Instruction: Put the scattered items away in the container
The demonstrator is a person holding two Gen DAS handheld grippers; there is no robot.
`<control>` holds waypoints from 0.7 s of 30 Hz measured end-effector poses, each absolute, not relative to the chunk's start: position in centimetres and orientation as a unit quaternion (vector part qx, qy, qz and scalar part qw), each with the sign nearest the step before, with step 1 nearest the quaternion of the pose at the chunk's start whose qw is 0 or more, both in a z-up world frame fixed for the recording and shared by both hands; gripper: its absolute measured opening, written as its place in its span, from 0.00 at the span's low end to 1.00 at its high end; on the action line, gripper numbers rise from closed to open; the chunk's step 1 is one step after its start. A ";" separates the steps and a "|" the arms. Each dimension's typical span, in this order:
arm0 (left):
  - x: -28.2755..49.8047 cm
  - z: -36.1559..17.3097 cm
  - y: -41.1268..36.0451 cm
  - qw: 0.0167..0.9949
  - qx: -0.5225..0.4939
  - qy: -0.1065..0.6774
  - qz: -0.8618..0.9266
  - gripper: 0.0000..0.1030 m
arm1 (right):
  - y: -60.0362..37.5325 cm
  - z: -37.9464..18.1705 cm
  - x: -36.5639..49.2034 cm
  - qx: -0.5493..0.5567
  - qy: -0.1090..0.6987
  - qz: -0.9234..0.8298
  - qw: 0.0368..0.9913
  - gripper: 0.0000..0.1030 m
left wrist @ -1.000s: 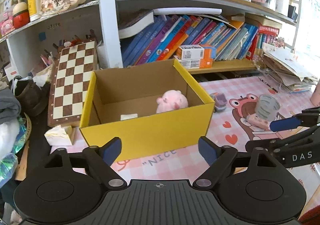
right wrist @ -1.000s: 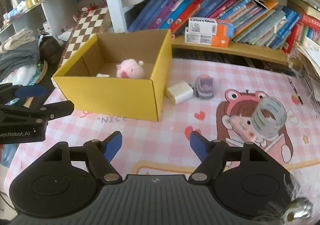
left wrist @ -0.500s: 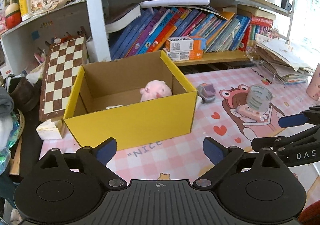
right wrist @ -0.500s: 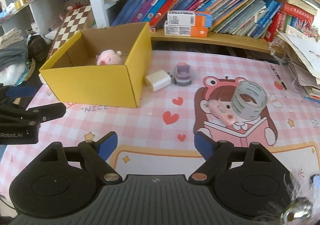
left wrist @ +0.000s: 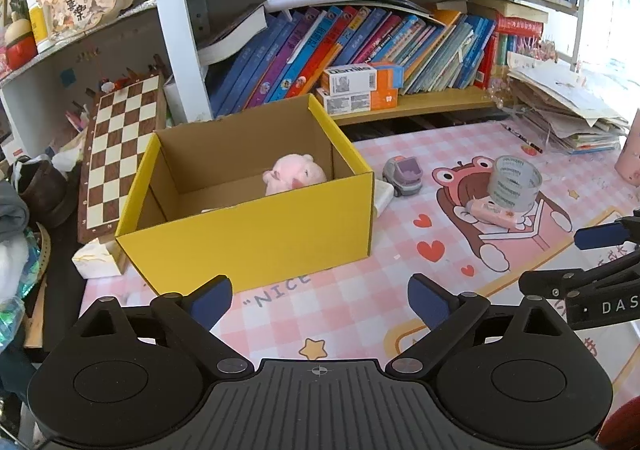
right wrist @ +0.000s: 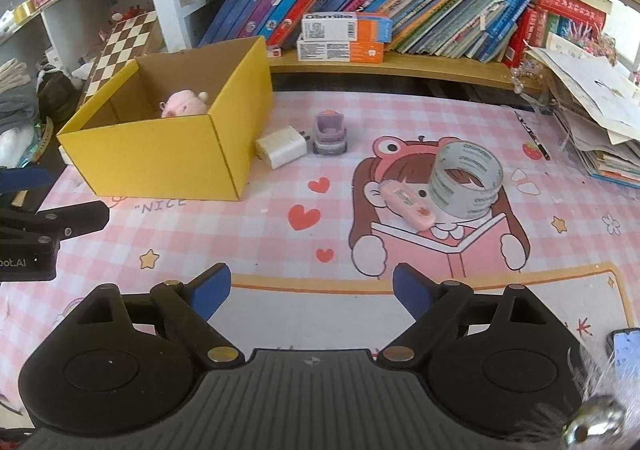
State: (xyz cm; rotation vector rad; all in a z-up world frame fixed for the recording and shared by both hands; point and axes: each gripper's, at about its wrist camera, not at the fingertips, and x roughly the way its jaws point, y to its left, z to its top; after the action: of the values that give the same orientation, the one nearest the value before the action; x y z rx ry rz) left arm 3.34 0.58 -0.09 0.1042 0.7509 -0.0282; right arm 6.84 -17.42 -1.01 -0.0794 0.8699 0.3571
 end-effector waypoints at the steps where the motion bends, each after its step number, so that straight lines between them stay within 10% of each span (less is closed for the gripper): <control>1: 3.4 -0.1 0.4 0.929 0.051 0.367 -0.013 0.94 | -17.6 -1.0 6.9 -0.037 0.419 0.170 0.891 0.86; 21: 4.3 -1.1 -5.0 0.925 0.062 0.374 -0.035 0.94 | -22.3 -1.8 7.5 -0.037 0.416 0.134 0.899 0.95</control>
State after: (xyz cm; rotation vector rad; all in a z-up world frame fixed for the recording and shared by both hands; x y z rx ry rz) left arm 4.25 -5.00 -1.11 0.1263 0.7667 -0.0727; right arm 7.48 -22.29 -1.80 -0.0765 0.8602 0.2773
